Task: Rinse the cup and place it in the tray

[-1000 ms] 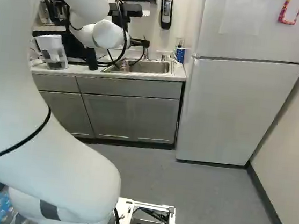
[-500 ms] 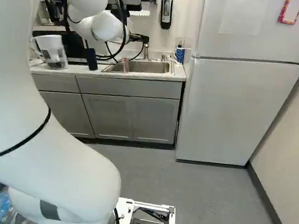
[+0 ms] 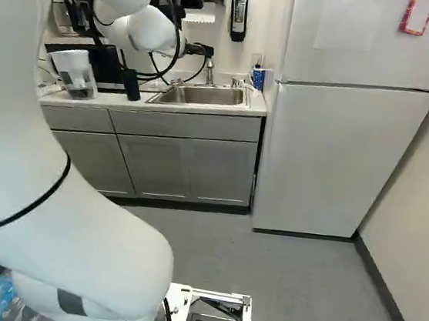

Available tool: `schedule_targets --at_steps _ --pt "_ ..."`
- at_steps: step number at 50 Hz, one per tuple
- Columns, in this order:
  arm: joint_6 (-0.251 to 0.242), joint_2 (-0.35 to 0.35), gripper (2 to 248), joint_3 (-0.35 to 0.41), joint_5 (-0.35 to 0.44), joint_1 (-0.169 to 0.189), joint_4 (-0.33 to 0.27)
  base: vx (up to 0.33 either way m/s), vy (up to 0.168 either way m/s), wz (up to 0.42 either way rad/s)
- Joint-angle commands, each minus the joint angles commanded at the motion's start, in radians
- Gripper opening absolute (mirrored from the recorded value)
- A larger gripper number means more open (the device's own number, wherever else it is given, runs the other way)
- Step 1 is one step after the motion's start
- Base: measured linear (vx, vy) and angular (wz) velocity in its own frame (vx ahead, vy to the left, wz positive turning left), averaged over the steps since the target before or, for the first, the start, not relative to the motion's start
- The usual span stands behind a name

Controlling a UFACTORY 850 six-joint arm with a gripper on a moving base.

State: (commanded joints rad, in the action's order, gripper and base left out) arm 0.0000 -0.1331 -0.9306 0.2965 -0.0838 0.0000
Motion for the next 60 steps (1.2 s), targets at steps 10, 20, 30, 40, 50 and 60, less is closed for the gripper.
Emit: schedule_targets --at_steps 10,20,30,40,50,60 --pt "0.0 0.0 247 0.0 0.0 0.0 0.0 0.0 0.0 0.0" --pt "0.0 0.0 247 0.0 0.0 0.0 0.0 0.0 0.0 0.0" --pt "0.0 0.0 247 0.0 0.0 0.0 0.0 0.003 -0.009 -0.043" --pt "0.0 0.0 247 0.0 0.0 0.0 0.0 0.013 -0.018 -0.052" --pt "0.0 0.0 247 0.0 0.0 0.0 0.0 0.018 -0.002 0.0" --pt "0.0 0.0 247 0.0 0.0 0.0 0.0 0.079 -0.01 0.02"
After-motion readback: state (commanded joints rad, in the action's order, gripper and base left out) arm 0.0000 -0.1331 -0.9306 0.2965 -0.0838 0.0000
